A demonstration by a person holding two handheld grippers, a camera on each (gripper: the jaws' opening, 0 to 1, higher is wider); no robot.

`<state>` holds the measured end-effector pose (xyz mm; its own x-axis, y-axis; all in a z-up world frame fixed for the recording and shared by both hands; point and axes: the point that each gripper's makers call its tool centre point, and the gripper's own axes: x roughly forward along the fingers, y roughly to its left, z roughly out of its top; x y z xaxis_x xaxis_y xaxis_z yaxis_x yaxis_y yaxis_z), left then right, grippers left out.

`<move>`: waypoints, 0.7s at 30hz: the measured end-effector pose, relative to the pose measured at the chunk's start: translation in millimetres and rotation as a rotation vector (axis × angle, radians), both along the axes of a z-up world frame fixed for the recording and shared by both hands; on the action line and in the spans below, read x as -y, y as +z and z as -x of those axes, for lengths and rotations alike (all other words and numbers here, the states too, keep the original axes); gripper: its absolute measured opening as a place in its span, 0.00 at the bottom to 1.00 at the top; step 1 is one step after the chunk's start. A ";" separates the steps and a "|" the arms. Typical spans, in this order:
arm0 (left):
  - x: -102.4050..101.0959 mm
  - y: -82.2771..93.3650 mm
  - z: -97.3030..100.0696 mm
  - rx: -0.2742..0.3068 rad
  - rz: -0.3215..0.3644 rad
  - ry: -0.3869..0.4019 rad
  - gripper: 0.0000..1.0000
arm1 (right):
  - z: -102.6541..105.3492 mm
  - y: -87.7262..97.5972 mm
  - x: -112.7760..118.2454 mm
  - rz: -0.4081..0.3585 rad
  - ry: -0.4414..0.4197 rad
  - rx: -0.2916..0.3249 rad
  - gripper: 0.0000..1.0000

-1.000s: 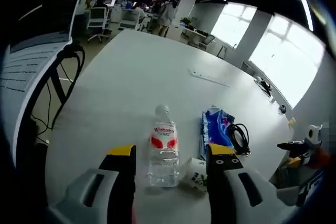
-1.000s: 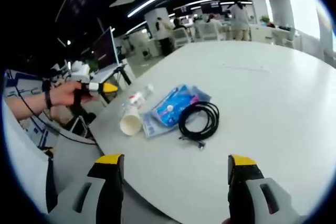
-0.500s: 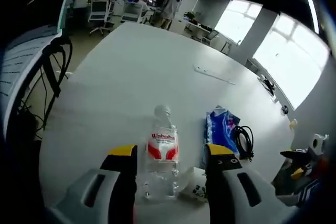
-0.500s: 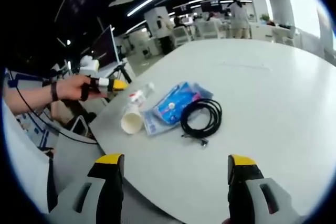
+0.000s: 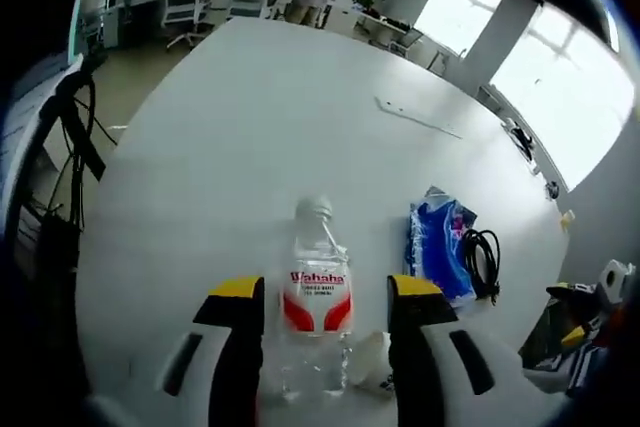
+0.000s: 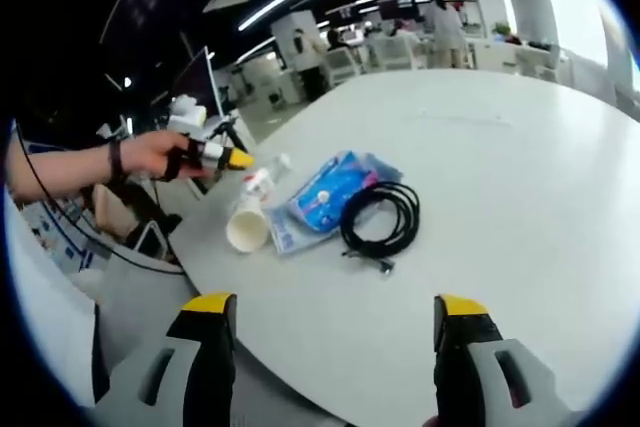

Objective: Arrange the tabletop items into an orderly group along one side of the table until the central work area is clear of visible clutter.

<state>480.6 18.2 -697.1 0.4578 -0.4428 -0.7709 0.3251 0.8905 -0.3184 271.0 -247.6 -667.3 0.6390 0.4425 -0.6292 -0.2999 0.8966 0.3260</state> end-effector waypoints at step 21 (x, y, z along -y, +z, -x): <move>11.1 -31.5 -5.8 -0.139 -0.134 -0.137 0.46 | -0.7 -5.4 12.3 0.009 -0.013 -0.019 0.81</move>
<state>486.4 7.0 -728.6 0.2853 -0.3828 -0.8787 0.4071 0.8784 -0.2505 271.7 -260.0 -672.7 0.6328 0.4284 -0.6451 -0.2823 0.9033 0.3229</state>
